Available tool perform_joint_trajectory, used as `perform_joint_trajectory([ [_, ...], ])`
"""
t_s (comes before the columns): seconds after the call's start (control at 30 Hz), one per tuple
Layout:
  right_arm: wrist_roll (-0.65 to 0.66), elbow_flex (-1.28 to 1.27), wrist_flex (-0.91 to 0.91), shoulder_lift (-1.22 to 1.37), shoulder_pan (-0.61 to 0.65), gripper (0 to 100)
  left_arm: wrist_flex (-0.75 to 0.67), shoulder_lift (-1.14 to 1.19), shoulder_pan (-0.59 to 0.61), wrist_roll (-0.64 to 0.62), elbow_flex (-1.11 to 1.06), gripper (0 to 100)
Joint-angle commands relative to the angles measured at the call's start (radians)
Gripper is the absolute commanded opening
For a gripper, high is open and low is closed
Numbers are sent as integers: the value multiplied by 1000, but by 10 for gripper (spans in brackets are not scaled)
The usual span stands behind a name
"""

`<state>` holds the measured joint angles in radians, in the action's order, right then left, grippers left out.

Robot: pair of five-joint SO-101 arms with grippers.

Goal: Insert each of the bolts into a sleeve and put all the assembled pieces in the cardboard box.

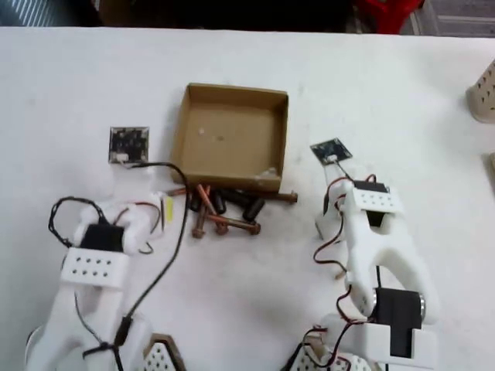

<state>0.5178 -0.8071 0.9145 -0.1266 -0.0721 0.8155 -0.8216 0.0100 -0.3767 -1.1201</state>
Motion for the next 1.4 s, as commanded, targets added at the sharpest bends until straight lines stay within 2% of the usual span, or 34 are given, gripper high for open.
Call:
perform_joint_trajectory([
  [0.0,12,35,2,-2,18,23,-8,174,8,-52,135,204],
  [0.13,12,35,2,-1,27,23,-3,387,15,-95,245,203],
  [0.4,14,35,2,-1,33,23,190,691,7,-135,482,207],
  [0.7,14,34,2,-1,36,23,176,1017,10,-130,663,175],
  [0.83,14,32,2,-1,36,23,169,1053,13,-127,726,51],
  [0.97,14,32,2,-1,36,23,163,1058,33,-126,783,57],
  [1.23,14,32,2,-1,36,23,-17,1058,137,-132,799,54],
  [1.37,15,32,2,-1,36,23,-35,1049,156,-135,807,57],
])
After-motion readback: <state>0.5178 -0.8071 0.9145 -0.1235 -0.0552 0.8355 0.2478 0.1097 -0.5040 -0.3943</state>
